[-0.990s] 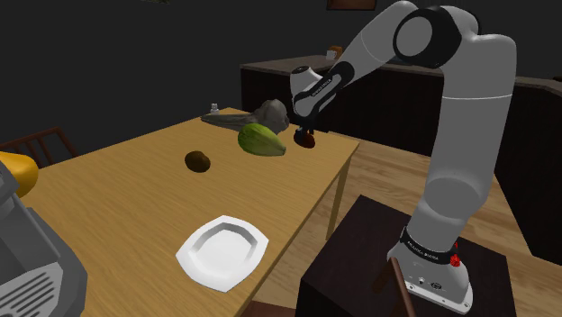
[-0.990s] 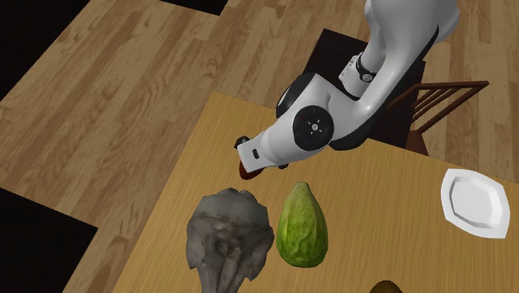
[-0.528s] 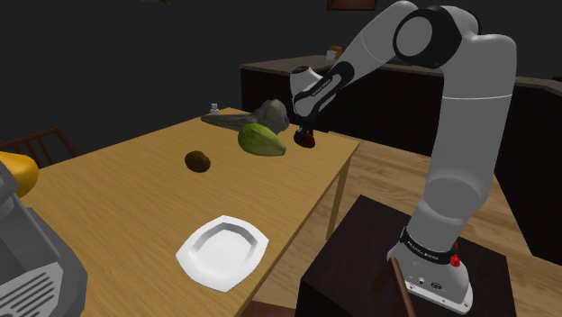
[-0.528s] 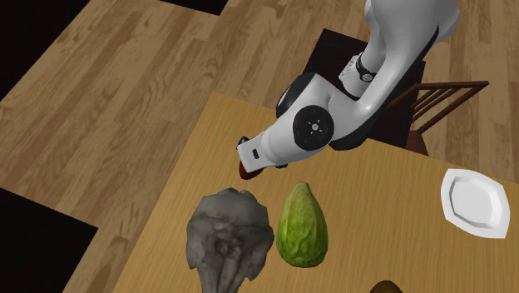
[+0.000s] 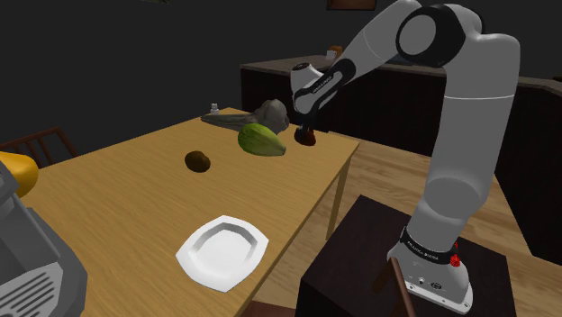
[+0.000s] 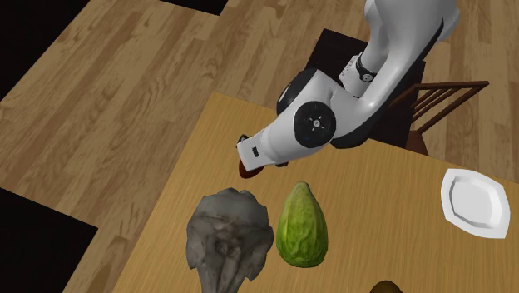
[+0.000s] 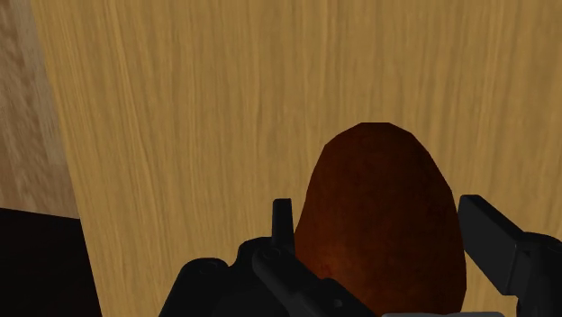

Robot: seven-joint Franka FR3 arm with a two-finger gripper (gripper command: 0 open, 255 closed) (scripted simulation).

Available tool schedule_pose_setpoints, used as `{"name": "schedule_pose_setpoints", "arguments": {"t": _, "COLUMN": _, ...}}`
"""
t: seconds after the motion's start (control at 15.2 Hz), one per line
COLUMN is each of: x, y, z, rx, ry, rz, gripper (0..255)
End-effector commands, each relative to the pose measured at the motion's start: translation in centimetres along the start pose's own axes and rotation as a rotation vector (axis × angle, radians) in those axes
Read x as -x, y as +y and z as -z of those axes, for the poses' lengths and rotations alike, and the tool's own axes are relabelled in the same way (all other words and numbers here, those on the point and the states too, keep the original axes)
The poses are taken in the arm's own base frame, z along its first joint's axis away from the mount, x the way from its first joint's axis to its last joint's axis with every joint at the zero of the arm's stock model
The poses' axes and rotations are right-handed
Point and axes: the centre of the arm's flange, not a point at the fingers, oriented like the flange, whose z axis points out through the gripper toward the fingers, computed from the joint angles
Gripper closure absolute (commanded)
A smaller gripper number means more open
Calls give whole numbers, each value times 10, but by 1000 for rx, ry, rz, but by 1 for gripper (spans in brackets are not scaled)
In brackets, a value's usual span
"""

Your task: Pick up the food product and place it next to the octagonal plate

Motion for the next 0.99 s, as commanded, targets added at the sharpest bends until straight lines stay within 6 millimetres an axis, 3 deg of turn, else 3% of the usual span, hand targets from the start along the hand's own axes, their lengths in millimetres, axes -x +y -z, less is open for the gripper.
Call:
{"name": "schedule_pose_setpoints", "arguments": {"t": 0.0, "x": 0, "y": 3, "z": 10, "rx": 0, "ry": 0, "rz": 0, "gripper": 255}}
{"name": "schedule_pose_setpoints", "arguments": {"t": 0.92, "x": 3, "y": 26, "z": 80, "rx": 0, "ry": 0, "rz": 0, "gripper": 255}}
